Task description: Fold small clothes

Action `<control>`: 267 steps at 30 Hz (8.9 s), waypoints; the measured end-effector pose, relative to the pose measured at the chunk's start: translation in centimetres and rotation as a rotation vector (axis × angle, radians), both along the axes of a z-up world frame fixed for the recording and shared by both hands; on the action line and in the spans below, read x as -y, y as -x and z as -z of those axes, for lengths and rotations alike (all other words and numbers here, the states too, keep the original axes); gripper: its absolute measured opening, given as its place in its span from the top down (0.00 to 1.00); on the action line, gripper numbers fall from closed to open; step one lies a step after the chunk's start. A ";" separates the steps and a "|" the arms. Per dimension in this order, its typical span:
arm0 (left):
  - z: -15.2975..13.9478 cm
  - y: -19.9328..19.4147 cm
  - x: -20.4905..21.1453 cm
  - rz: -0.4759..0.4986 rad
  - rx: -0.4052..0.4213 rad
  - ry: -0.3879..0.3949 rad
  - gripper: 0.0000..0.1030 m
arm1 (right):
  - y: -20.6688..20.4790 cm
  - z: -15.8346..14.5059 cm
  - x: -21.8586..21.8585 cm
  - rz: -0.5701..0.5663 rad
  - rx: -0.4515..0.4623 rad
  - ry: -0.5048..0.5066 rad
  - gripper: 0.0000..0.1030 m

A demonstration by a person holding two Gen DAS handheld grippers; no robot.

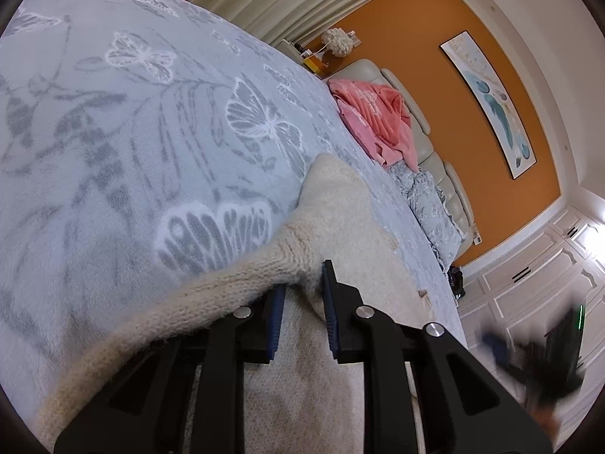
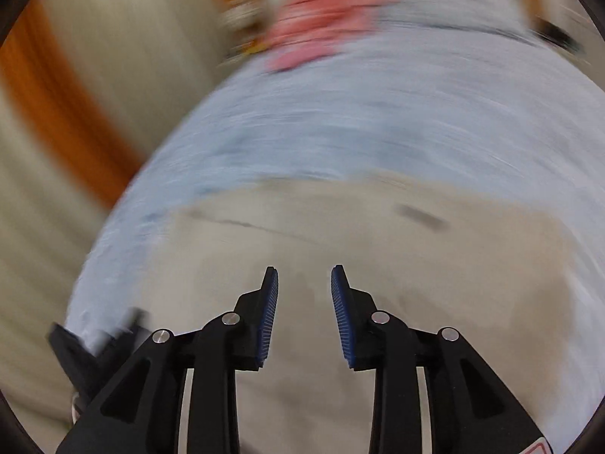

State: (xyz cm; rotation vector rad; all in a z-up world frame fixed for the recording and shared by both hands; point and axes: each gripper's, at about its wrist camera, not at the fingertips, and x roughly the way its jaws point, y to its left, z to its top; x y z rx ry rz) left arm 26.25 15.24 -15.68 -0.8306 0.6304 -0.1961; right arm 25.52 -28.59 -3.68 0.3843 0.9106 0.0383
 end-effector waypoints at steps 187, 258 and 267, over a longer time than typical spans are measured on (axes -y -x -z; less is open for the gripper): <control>-11.1 21.3 11.6 0.363 -0.372 -0.765 0.32 | 39.5 5.8 14.8 0.363 -0.318 -0.347 0.44; -3.7 9.3 4.4 0.427 -0.565 -0.205 0.32 | 24.6 6.4 19.2 0.179 -0.263 -0.274 0.70; -12.3 8.8 5.9 0.461 -0.202 -0.211 0.81 | 23.3 -3.6 18.1 0.142 0.043 -0.091 0.80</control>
